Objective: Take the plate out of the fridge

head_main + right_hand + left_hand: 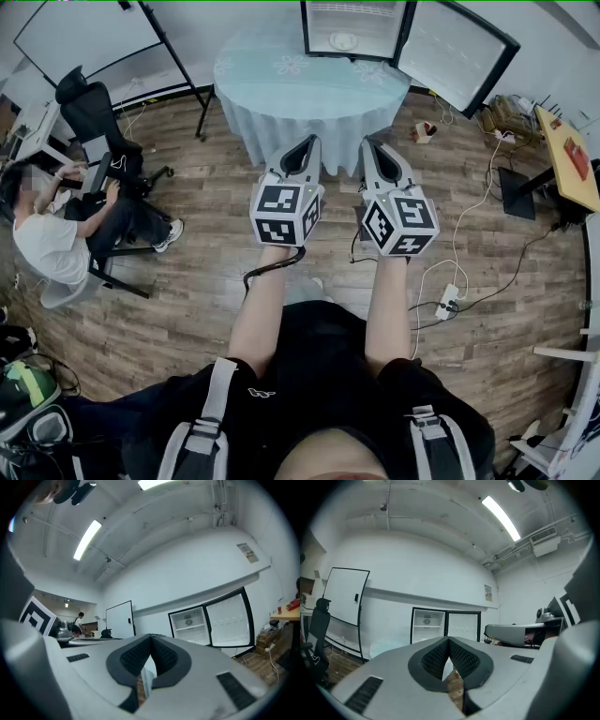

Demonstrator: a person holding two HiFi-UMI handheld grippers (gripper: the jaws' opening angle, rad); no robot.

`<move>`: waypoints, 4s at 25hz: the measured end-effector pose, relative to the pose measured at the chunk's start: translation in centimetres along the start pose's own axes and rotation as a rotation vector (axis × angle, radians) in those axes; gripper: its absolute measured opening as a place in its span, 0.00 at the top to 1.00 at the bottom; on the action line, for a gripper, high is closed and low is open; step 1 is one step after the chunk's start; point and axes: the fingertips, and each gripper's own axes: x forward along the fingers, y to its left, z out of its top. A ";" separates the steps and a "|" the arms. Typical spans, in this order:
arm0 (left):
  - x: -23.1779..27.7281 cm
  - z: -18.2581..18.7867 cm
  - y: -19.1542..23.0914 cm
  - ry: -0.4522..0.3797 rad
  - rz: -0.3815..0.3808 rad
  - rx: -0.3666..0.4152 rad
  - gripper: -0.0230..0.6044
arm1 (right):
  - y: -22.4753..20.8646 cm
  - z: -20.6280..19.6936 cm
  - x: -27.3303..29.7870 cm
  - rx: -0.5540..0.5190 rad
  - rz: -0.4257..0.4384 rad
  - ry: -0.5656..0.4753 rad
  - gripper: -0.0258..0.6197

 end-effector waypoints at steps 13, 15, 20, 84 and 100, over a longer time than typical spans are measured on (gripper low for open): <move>0.8 -0.8 0.7 -0.002 -0.032 -0.050 0.96 | 0.7 -1.3 2.0 0.000 -0.022 0.021 0.96; 1.0 -1.2 0.5 0.004 -0.032 -0.057 0.96 | 0.4 -1.4 1.9 0.000 -0.019 0.025 0.95; 1.6 -1.2 0.2 0.006 -0.037 -0.067 0.96 | -0.9 -1.3 1.8 0.027 -0.036 0.019 0.95; 48.1 -6.5 16.6 0.217 -0.099 -0.299 0.96 | -29.2 -6.7 41.8 -0.066 -0.127 0.284 0.95; 55.5 -8.2 18.1 0.235 -0.095 -0.291 0.96 | -33.8 -9.2 48.7 -0.064 -0.077 0.337 0.95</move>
